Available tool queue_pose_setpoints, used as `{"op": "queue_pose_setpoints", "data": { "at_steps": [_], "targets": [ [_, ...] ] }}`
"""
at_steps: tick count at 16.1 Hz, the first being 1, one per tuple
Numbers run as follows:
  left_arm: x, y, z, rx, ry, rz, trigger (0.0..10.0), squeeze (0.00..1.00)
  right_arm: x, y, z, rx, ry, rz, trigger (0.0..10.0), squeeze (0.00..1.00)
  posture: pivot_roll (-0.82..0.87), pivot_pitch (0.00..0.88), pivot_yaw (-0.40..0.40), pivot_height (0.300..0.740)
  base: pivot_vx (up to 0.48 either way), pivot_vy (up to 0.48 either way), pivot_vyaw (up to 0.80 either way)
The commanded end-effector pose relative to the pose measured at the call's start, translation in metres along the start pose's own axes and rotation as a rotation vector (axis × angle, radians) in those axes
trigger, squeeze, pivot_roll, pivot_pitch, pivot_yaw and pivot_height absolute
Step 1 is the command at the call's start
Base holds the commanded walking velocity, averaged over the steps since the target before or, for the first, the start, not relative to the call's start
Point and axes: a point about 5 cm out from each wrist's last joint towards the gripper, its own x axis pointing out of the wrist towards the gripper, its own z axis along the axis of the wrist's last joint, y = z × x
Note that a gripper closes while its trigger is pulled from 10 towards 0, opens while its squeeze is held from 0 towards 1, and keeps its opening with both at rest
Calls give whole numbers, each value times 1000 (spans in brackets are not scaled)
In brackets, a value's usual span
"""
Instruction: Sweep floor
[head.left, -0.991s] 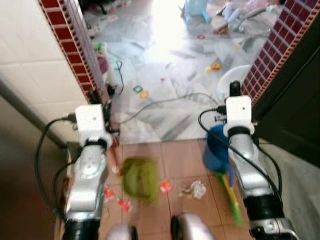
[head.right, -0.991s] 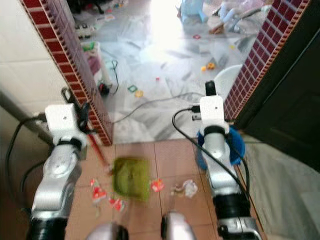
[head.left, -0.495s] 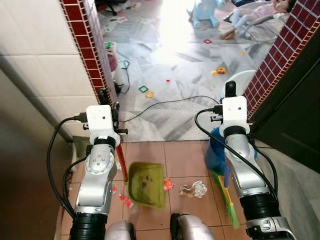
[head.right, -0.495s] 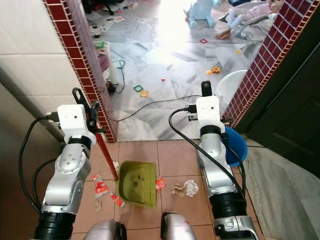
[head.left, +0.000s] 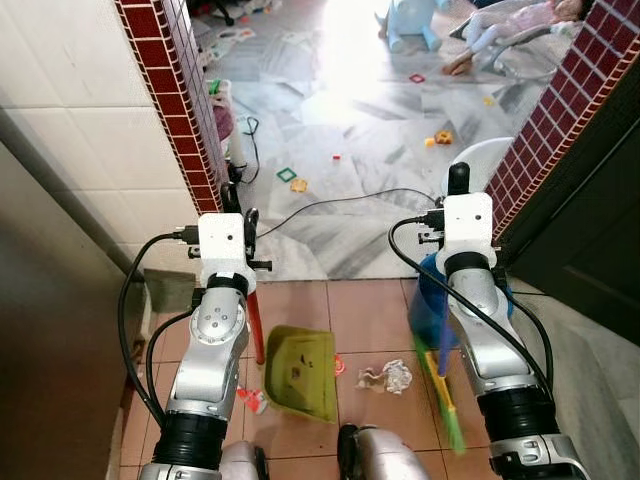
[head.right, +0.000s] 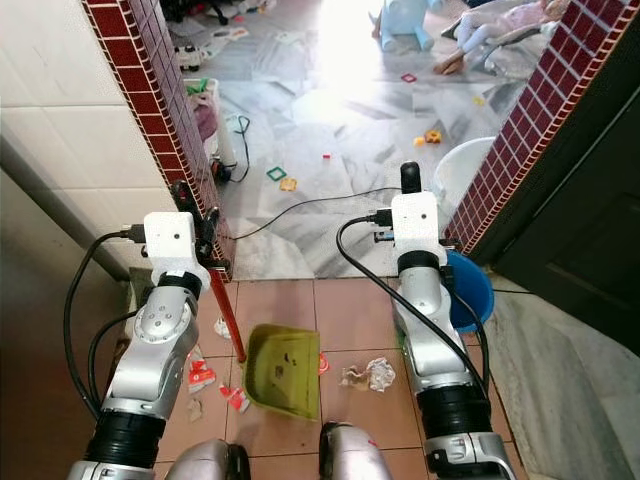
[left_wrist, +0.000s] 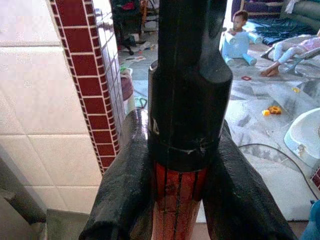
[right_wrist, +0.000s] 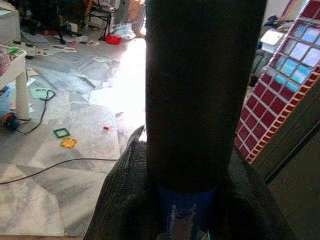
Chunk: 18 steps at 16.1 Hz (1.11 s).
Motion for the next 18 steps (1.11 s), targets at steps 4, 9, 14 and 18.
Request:
{"op": "queue_pose_setpoints", "data": {
  "at_steps": [4,9,14,18],
  "targets": [
    [-3,4,10,-3,-55,10,10000,0,-1,1,8,12,-36,13,10000,0,-79,138,1,740,0,-292,0],
    [-1,1,13,-9,-59,6,10000,0,2,1,11,17,-44,15,10000,0,-81,128,0,740,0,-373,0],
    [0,4,16,-8,-77,45,10000,0,3,0,10,17,-44,12,10000,0,-85,119,0,740,0,-205,0],
    [-3,18,15,27,-75,98,10000,0,3,-1,9,25,-42,10,10000,0,-84,118,1,740,0,0,0]
  ]
}}
